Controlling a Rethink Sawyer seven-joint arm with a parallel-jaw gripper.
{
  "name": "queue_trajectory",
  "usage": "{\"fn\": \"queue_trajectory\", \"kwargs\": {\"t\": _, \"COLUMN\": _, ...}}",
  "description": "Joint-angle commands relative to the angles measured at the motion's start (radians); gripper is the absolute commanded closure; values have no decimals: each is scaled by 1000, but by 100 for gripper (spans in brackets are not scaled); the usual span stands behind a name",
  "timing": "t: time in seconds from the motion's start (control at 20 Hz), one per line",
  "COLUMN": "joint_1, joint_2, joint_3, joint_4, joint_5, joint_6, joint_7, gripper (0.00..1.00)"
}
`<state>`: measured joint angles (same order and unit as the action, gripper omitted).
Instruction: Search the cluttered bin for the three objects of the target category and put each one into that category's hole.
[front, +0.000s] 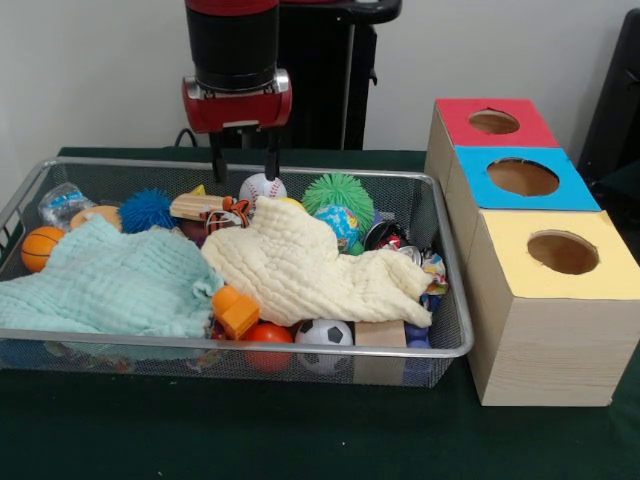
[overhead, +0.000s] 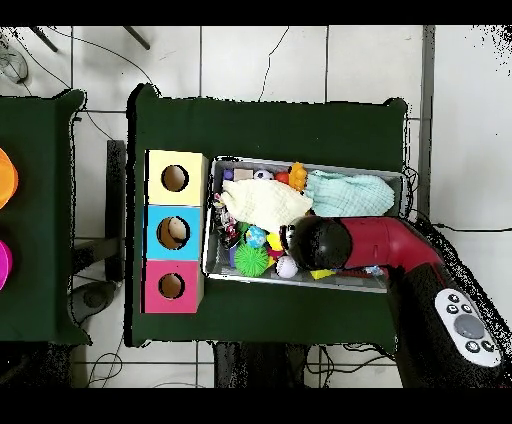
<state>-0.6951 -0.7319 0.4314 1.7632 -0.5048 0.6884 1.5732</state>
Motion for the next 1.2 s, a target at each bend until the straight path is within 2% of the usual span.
{"fn": "queue_trajectory", "kwargs": {"t": 0.05, "joint_1": 4, "joint_2": 24, "joint_3": 31, "joint_4": -103, "joint_5": -57, "joint_6": 127, "joint_7": -159, "gripper": 0}}
{"fn": "queue_trajectory", "kwargs": {"t": 0.25, "joint_1": -3, "joint_2": 51, "joint_3": 20, "joint_4": -109, "joint_5": -87, "joint_6": 98, "joint_7": -158, "gripper": 0}}
{"fn": "queue_trajectory", "kwargs": {"t": 0.4, "joint_1": 13, "joint_2": 49, "joint_3": 7, "joint_4": -127, "joint_5": -99, "joint_6": 131, "joint_7": -165, "gripper": 0}}
{"fn": "queue_trajectory", "kwargs": {"t": 0.7, "joint_1": 9, "joint_2": 77, "joint_3": 3, "joint_4": -138, "joint_5": -130, "joint_6": 90, "joint_7": -145, "gripper": 0}}
{"fn": "queue_trajectory", "kwargs": {"t": 1.0, "joint_1": 18, "joint_2": 92, "joint_3": -2, "joint_4": -161, "joint_5": -163, "joint_6": 113, "joint_7": -154, "gripper": 0}}
{"fn": "queue_trajectory", "kwargs": {"t": 1.2, "joint_1": 18, "joint_2": 114, "joint_3": -15, "joint_4": -148, "joint_5": -183, "joint_6": 95, "joint_7": -134, "gripper": 0}}
